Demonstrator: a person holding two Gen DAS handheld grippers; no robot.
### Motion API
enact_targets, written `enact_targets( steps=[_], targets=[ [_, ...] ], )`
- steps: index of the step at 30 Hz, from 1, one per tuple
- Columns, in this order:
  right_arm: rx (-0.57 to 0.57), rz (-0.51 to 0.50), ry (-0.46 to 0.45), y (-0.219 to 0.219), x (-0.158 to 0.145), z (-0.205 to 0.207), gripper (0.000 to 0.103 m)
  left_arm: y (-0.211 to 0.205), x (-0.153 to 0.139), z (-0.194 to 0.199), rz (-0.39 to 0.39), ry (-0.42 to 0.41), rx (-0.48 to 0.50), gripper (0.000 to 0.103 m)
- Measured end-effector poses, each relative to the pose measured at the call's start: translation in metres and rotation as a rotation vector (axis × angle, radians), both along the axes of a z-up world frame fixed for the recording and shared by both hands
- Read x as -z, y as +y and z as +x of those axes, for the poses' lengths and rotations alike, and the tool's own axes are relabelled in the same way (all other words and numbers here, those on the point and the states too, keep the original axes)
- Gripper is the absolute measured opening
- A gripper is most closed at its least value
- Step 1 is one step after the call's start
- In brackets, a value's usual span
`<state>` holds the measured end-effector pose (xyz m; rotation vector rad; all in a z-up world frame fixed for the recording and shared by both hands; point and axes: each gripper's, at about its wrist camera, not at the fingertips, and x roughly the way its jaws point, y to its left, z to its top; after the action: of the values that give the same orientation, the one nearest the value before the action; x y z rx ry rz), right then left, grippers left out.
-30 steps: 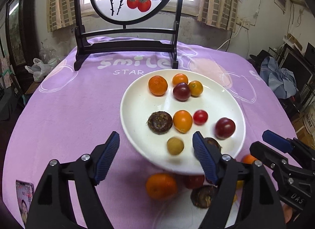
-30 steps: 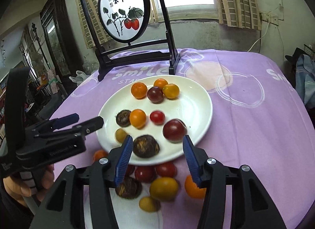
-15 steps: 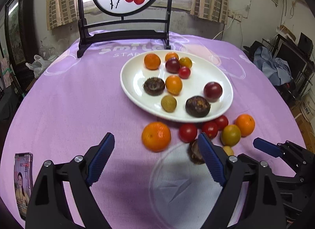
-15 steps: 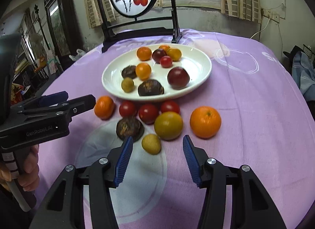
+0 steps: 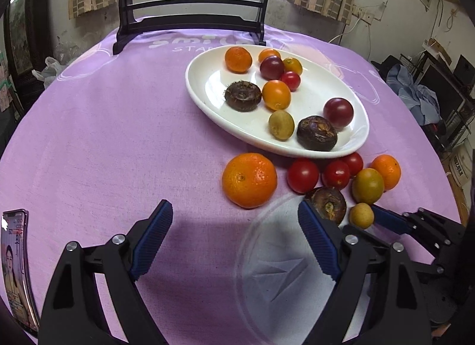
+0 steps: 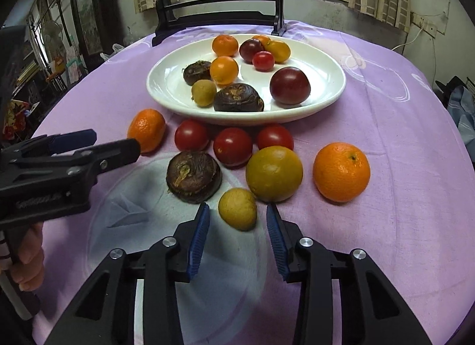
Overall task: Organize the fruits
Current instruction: 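Grasp a small yellow fruit with the right tool while the left tool grasps a mangosteen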
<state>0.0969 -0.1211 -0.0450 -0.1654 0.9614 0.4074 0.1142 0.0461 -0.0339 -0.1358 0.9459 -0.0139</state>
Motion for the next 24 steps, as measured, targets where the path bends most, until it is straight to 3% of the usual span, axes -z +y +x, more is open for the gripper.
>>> enact_targets(
  steps=[2,4,5,14,20,24],
  targets=[
    [0.004,0.001,-0.004,0.002,0.0,0.002,0.039,-0.001,0.0,0.0,-0.005,-0.001,0.008,0.084],
    [0.016,-0.007,-0.016,0.001,0.0,0.002,0.026,-0.004,0.0,-0.001,0.0,-0.001,0.016,0.084],
    [0.023,0.002,-0.013,-0.002,0.0,0.003,0.025,-0.005,0.001,-0.001,0.001,-0.001,0.02,0.084],
    [0.087,0.095,-0.001,-0.042,-0.014,-0.008,0.025,-0.028,0.001,-0.007,-0.012,0.026,0.09,0.084],
    [0.142,0.155,-0.005,-0.073,-0.015,-0.009,0.025,-0.05,0.003,-0.01,0.025,0.035,0.108,0.084],
    [0.147,0.18,-0.024,-0.081,-0.023,-0.012,0.025,-0.062,0.008,-0.005,0.043,0.05,0.092,0.076]
  ],
)
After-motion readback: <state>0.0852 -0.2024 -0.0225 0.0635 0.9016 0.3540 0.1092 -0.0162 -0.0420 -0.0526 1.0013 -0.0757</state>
